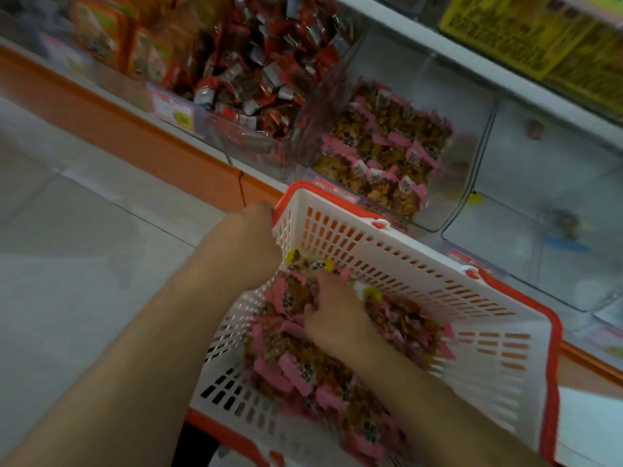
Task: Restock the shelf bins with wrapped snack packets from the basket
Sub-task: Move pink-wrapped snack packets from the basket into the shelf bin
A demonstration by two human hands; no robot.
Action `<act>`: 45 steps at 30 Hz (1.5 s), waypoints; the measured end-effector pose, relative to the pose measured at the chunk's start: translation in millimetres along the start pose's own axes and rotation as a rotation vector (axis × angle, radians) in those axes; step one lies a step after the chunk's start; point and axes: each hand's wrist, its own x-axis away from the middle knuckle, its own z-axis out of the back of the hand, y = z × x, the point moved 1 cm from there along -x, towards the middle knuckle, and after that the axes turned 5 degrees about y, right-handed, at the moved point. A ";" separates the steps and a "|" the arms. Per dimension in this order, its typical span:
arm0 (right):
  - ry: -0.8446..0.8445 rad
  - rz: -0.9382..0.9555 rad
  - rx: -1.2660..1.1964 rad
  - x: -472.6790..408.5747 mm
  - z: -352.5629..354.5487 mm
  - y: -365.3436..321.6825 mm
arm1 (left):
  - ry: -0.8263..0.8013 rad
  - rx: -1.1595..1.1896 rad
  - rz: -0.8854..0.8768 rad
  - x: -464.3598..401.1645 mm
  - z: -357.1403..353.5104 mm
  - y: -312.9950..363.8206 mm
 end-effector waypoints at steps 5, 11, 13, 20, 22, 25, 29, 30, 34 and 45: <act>-0.134 -0.043 0.232 -39.0 -52.5 3.8 | 0.011 -0.011 -0.016 -1.5 -0.5 -2.1; 0.048 -0.072 0.305 -42.2 -47.3 5.5 | -0.028 0.015 0.024 -6.6 1.9 -4.6; 0.077 -0.103 0.131 -36.2 -31.5 7.9 | -0.011 0.038 0.055 -5.9 0.3 -3.0; 0.100 -0.028 -0.426 27.1 77.1 -7.5 | 0.269 0.275 -0.124 4.2 4.2 27.7; 0.084 0.022 -0.504 44.0 102.5 -10.5 | 0.066 0.345 -0.193 7.2 -4.7 38.2; 0.055 0.069 -0.543 53.8 122.7 -7.7 | -0.209 0.325 -0.309 9.7 -18.1 51.4; 0.065 0.053 -0.576 52.4 136.6 4.7 | -0.114 0.432 -0.350 5.8 -26.9 61.7; 0.051 0.029 -0.610 51.1 140.1 9.3 | -0.062 0.498 -0.326 4.4 -27.5 62.8; 0.089 -0.048 -0.614 43.6 154.3 25.7 | -0.018 0.732 -0.158 5.9 -26.3 67.1; 0.482 0.036 -0.805 25.7 178.7 49.2 | -0.416 0.834 -0.066 19.8 -51.0 86.1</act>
